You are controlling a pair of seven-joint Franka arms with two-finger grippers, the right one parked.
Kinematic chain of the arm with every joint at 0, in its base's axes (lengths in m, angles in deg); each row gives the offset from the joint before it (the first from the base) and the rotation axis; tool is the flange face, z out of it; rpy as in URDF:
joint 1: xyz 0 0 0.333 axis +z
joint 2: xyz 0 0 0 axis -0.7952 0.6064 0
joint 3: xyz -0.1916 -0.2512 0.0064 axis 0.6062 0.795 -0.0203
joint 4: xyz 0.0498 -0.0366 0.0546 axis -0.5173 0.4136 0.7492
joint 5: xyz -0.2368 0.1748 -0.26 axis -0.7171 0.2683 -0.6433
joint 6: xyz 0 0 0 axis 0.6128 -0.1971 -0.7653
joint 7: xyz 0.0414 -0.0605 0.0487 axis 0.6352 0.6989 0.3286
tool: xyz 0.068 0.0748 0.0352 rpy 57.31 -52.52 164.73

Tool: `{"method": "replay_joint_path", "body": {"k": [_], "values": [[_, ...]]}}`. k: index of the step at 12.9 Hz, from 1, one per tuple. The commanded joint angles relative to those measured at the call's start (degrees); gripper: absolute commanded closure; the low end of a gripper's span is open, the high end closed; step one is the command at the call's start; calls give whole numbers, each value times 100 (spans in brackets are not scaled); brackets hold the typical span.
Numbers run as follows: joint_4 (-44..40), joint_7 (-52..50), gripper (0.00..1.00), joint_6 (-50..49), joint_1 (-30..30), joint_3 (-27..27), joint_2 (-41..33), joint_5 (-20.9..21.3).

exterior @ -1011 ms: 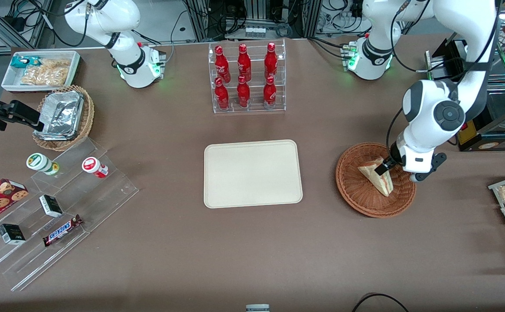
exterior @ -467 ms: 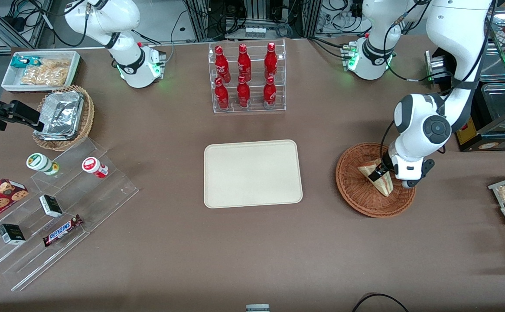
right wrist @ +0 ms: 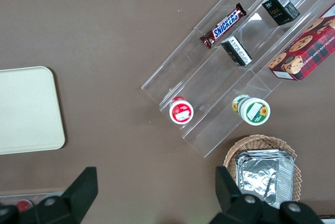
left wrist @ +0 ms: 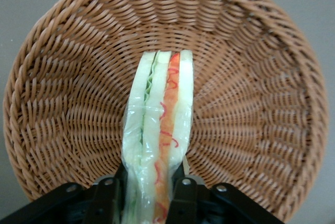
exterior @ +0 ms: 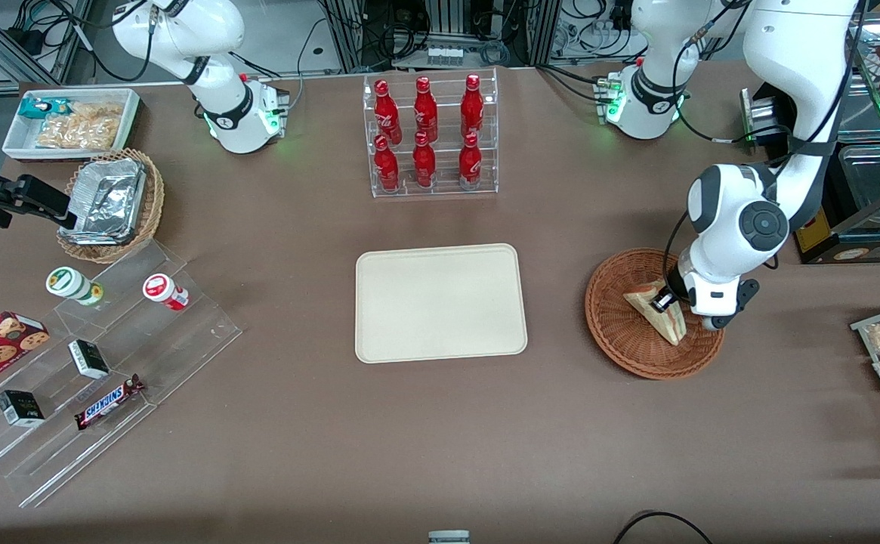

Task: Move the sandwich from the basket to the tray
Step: 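Close the left gripper on the sandwich's wrapped end, then lift the sandwich and carry it over the cream tray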

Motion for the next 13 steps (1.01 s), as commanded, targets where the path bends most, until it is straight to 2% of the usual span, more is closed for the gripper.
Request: {"method": "replay_joint_path", "body": {"k": [1,4,6,7,9,13], "values": [[-479,4,96,-727,-97,96,-126,-25],[-1410,335,96,-1903,-97,666,66,150],[-2217,1030,94,-2756,-106,1026,470,483],[-2604,1041,94,-3039,-123,1255,681,615],[-3055,1024,94,-3121,-578,1336,1024,757],[-3925,595,94,-3130,-1423,1345,1859,740]]}}
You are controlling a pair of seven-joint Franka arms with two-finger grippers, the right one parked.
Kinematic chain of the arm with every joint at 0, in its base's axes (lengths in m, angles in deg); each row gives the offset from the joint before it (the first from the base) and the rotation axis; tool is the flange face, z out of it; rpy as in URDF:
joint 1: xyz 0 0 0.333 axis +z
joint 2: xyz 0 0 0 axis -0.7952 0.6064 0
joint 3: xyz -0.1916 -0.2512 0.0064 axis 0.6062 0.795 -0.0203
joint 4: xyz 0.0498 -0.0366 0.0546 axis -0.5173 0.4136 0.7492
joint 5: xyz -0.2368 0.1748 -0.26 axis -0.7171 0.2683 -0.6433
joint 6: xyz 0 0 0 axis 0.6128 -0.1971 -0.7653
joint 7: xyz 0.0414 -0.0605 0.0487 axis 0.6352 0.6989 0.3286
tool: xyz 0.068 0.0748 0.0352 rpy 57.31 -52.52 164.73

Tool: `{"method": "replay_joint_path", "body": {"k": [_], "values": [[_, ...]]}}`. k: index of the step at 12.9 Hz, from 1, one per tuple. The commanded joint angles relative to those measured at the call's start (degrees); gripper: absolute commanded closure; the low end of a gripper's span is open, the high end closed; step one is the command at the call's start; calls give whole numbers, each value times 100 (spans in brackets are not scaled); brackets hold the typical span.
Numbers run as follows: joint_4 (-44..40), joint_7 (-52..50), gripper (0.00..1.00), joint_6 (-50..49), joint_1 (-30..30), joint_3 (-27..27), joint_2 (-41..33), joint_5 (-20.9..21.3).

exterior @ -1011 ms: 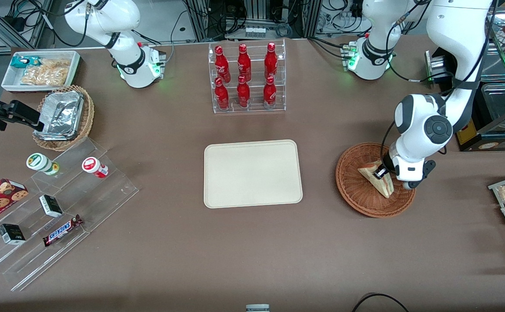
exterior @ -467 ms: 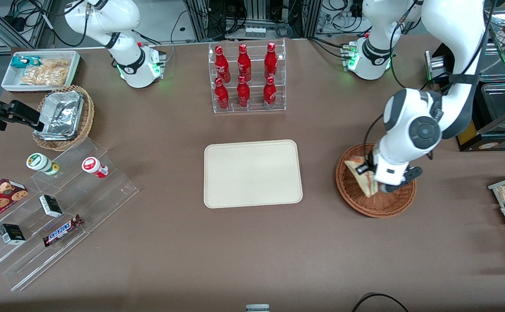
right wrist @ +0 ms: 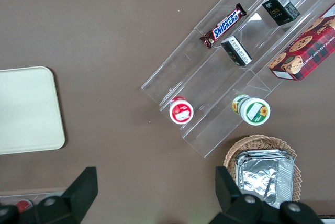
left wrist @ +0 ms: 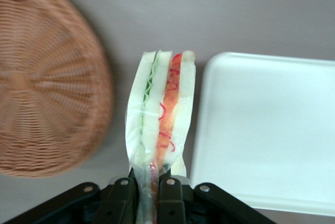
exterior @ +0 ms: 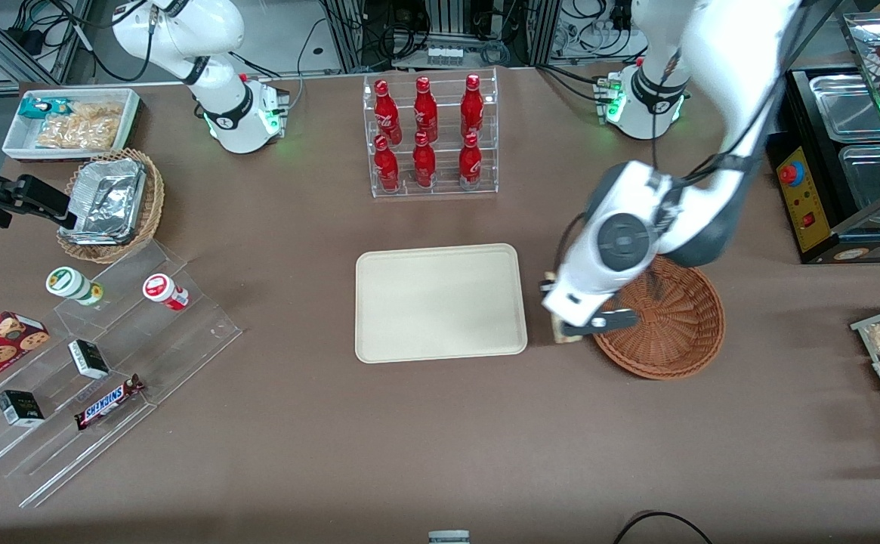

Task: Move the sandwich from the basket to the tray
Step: 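Lift the sandwich and carry it over the cream tray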

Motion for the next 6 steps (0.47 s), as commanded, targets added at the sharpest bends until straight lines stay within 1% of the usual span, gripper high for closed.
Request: {"method": "replay_joint_path", "body": {"k": [1,3,6], "values": [[-749,-349,94,-183,-483,-1,650,119],[-1195,-604,94,-174,-879,-1,1001,83],[-1741,-1175,93,-26,-1433,-10,1529,145]]}}
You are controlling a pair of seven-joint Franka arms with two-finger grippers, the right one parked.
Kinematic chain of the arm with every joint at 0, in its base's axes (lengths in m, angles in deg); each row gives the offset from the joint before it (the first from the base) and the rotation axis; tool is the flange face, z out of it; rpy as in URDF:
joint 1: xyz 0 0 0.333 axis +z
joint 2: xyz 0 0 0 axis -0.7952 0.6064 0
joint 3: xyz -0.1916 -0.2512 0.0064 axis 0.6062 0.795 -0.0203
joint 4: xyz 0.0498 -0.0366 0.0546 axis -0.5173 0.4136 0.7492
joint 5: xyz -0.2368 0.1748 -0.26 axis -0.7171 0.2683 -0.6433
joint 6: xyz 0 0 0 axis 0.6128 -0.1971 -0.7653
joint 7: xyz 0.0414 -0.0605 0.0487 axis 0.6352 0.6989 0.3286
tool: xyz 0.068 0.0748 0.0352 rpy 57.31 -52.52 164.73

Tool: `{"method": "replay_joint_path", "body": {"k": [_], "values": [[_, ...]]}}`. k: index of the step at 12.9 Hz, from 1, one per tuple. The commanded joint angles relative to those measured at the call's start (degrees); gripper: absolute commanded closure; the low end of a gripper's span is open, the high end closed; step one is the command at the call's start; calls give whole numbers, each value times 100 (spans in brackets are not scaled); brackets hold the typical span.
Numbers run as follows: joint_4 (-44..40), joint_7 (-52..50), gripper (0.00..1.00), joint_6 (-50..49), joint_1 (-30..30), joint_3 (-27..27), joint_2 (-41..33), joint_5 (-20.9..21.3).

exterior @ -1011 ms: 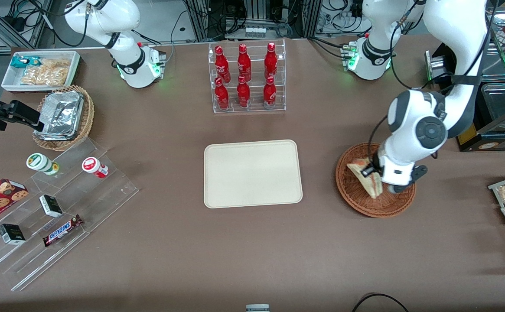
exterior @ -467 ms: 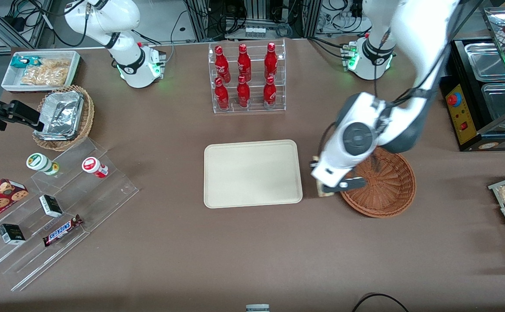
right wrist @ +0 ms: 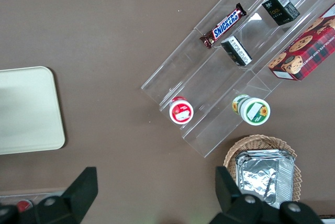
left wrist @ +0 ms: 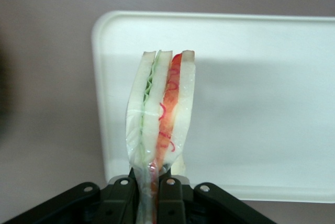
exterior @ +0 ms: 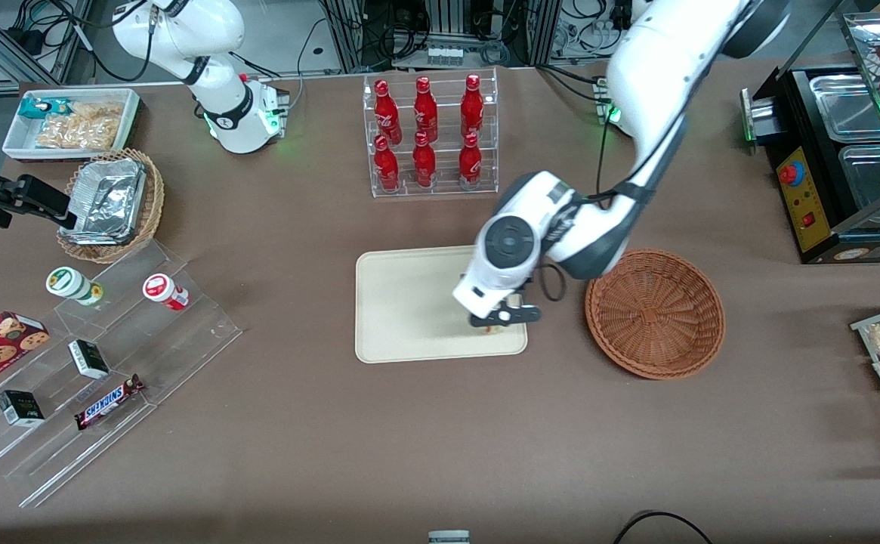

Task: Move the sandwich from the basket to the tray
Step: 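Lift the sandwich and carry it over the cream tray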

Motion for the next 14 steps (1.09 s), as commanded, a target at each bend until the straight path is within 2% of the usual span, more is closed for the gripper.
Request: {"method": "replay_joint_path", "body": {"k": [1,5,7,8,9,14], "values": [[-655,-484,93,66,-433,-41,547,141],[-691,-784,91,559,-671,-58,873,150],[-673,-854,82,665,-680,-58,943,150],[-682,-872,48,665,-671,-58,935,142],[-682,-898,1,665,-671,-58,900,141],[-603,-1039,0,236,-601,-233,268,229]]}}
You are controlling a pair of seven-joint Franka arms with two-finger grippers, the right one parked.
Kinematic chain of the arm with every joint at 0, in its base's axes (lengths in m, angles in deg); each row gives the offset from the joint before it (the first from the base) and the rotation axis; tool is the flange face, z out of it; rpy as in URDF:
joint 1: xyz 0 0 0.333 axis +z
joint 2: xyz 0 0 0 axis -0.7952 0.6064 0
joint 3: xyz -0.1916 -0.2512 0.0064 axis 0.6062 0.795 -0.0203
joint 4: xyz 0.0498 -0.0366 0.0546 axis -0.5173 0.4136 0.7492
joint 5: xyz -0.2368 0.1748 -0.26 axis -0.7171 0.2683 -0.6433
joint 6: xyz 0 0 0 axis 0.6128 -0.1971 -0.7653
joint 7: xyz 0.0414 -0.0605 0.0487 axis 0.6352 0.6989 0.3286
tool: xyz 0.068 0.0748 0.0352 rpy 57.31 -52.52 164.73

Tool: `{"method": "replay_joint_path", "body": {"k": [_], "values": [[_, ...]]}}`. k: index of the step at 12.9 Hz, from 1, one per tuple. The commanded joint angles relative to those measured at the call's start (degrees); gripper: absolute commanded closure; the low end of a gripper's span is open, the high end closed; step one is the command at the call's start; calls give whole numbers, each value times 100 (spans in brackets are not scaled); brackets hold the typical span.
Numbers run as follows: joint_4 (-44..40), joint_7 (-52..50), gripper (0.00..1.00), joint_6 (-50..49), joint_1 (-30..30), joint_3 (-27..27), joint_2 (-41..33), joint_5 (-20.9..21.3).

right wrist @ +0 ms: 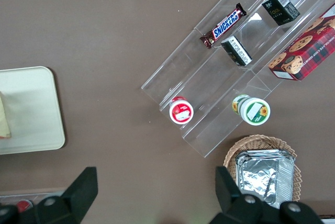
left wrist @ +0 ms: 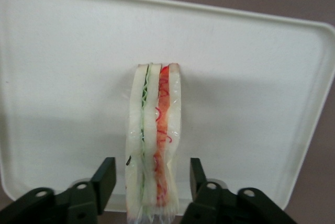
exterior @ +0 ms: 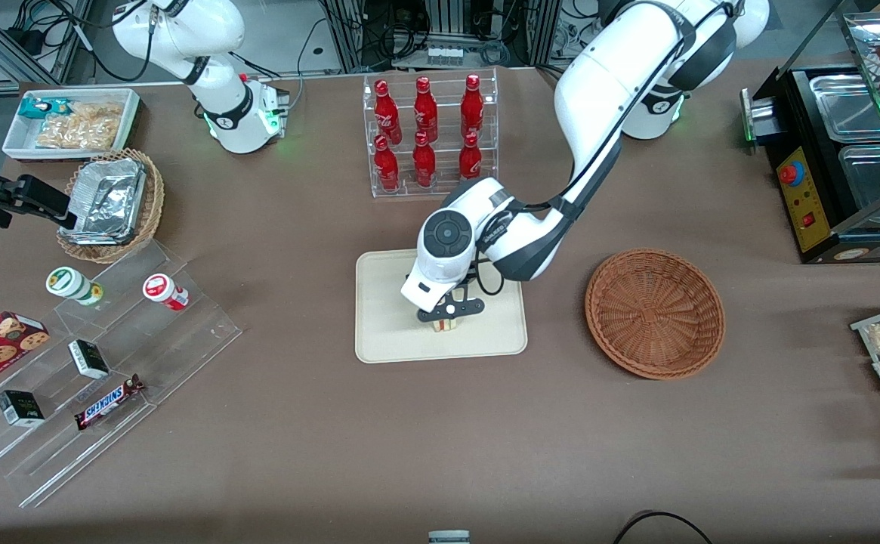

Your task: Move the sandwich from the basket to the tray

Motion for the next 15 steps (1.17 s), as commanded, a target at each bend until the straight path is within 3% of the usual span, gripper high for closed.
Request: {"method": "replay_joint_path", "body": {"k": [1,4,8,15], "values": [[131,-105,0,-595,-39,-319,-500,256],[464,255,0,-878,109,-574,-939,582],[491,430,0,-1397,882,-584,-1291,415],[1966,2705,0,-1599,2095,-584,-2855,-7]]}}
